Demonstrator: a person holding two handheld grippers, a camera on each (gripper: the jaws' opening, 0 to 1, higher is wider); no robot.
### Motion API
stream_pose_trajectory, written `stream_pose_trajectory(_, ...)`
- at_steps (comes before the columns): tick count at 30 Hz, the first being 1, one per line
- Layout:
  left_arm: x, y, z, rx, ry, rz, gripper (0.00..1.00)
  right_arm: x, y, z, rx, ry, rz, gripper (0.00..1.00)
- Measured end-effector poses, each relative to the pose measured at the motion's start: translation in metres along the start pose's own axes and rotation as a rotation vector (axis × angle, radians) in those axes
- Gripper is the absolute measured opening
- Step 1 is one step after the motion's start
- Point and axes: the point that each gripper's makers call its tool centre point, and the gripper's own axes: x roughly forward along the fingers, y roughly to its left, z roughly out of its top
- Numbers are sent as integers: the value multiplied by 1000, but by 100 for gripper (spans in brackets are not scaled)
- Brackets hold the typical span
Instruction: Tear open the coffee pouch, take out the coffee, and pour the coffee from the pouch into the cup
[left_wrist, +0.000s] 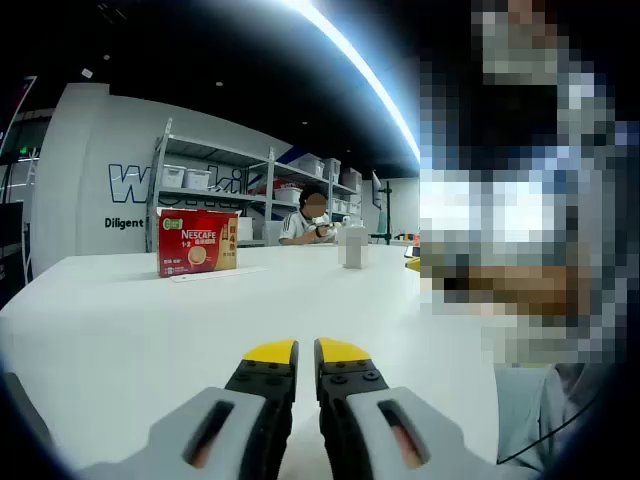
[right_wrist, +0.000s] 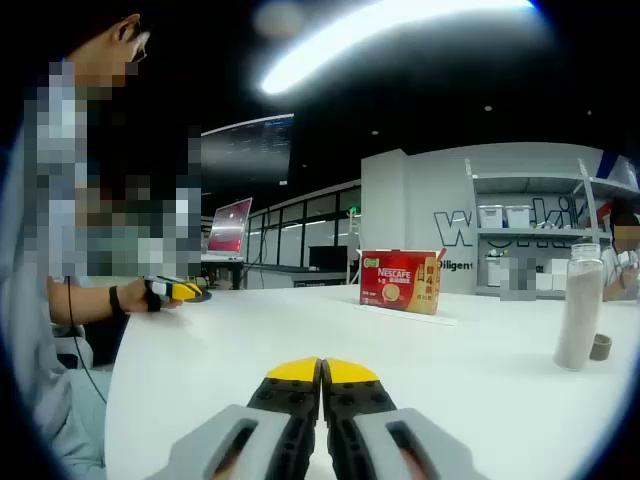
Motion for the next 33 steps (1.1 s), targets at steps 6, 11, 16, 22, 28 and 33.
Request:
stream_pose_trajectory(6,1,-1,1,-8,-5,2,4,1,2,1,-3,-4,8,2)
stream_pose_trajectory(11,1,-2,1,-5,-1,0,4,1,3,1,-9,-1,8,2)
stream_pose_trajectory(16,1,-2,0,-4,1,-2,4,1,3,-1,-18,7,8,2)
stream_pose_trajectory(22,1,-1,-1,-8,3,-3,4,2,4,-1,-23,7,7,2)
stream_pose_trajectory(28,2,0,-2,-7,9,-3,4,1,3,-1,-26,7,7,2)
stream_pose_trajectory(33,2,0,-2,-2,11,-5,4,2,5,-1,-30,9,9,2)
